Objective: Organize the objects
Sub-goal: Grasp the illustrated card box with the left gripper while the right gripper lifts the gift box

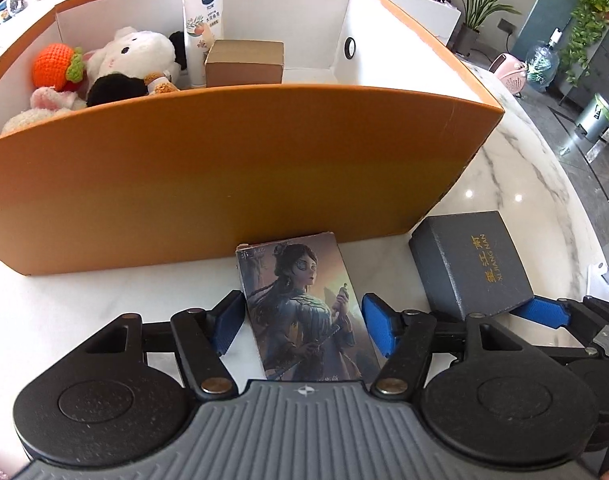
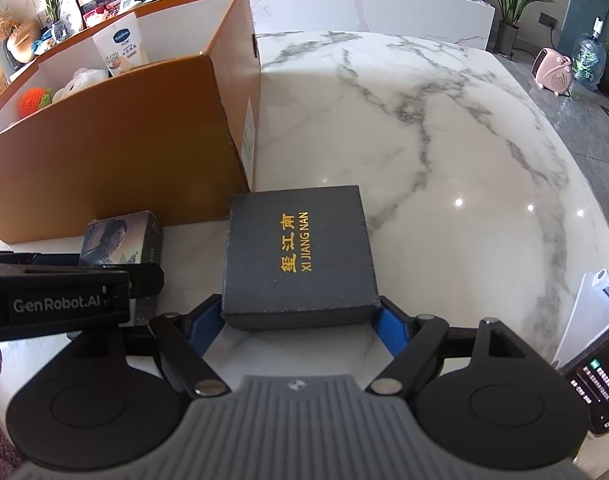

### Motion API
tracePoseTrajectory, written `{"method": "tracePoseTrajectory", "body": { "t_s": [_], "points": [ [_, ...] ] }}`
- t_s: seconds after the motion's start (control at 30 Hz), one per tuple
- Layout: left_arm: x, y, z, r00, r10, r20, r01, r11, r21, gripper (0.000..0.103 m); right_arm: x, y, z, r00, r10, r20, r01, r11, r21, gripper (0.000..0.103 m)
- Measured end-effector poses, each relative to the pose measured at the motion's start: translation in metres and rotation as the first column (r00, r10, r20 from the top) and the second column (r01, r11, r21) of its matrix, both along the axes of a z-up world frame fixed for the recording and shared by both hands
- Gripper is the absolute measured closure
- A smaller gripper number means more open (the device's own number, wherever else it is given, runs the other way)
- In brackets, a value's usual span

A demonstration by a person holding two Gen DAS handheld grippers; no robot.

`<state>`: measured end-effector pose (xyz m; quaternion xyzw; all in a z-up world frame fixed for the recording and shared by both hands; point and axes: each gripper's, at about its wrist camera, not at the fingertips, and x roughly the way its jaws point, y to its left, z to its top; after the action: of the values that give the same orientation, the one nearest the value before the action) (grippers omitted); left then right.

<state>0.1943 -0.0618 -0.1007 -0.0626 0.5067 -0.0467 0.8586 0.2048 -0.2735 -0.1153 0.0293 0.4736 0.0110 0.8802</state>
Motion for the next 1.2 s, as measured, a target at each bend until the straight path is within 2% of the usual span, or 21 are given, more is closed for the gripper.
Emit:
{"method": "tracePoseTrajectory", "body": {
  "t_s": [0.33, 0.37, 0.4, 0.43, 0.53, 0.73, 0.93, 1.2],
  "points": [
    [-0.008, 0.03, 0.001, 1.0, 0.022, -0.009, -0.023, 0.998, -0.065, 0.029, 0.005, 0.007, -0.003, 0.999, 0.031, 0.016, -0.03, 0.999, -0.029, 0.018],
    [-0.01, 0.033, 0.002, 1.0, 0.026, -0.012, -0.027, 0.997, -0.075, 0.029, 0.005, 0.007, -0.004, 0.999, 0.03, 0.018, -0.029, 0.999, -0.034, 0.019],
    [-0.011, 0.035, 0.003, 1.0, 0.027, -0.011, -0.027, 0.996, -0.079, 0.03, 0.005, 0.007, -0.003, 0.999, 0.027, 0.024, -0.026, 0.999, -0.045, 0.026],
    [-0.013, 0.036, 0.004, 1.0, 0.026, -0.008, -0.027, 0.996, -0.08, 0.03, 0.005, 0.007, -0.003, 0.999, 0.026, 0.026, -0.025, 0.999, -0.047, 0.026],
    [-0.018, 0.039, 0.008, 1.0, 0.013, 0.001, -0.013, 0.997, -0.07, 0.03, 0.004, 0.006, -0.002, 0.999, 0.022, 0.028, -0.021, 0.999, -0.037, 0.026],
    [-0.027, 0.049, 0.019, 1.0, 0.007, 0.023, -0.005, 0.995, -0.103, 0.03, -0.005, 0.004, 0.004, 1.0, 0.011, 0.028, -0.012, 1.0, 0.024, 0.026],
    [-0.043, 0.056, 0.042, 0.998, -0.01, 0.06, 0.019, 0.988, -0.153, 0.03, -0.025, 0.016, 0.031, 0.996, 0.027, 0.083, -0.03, 0.999, 0.033, 0.026],
    [-0.06, 0.062, 0.087, 0.985, -0.015, 0.17, 0.053, 0.973, -0.224, 0.03, -0.053, 0.025, 0.08, 0.985, 0.013, 0.173, -0.029, 0.995, 0.093, 0.026]
  ]
}}
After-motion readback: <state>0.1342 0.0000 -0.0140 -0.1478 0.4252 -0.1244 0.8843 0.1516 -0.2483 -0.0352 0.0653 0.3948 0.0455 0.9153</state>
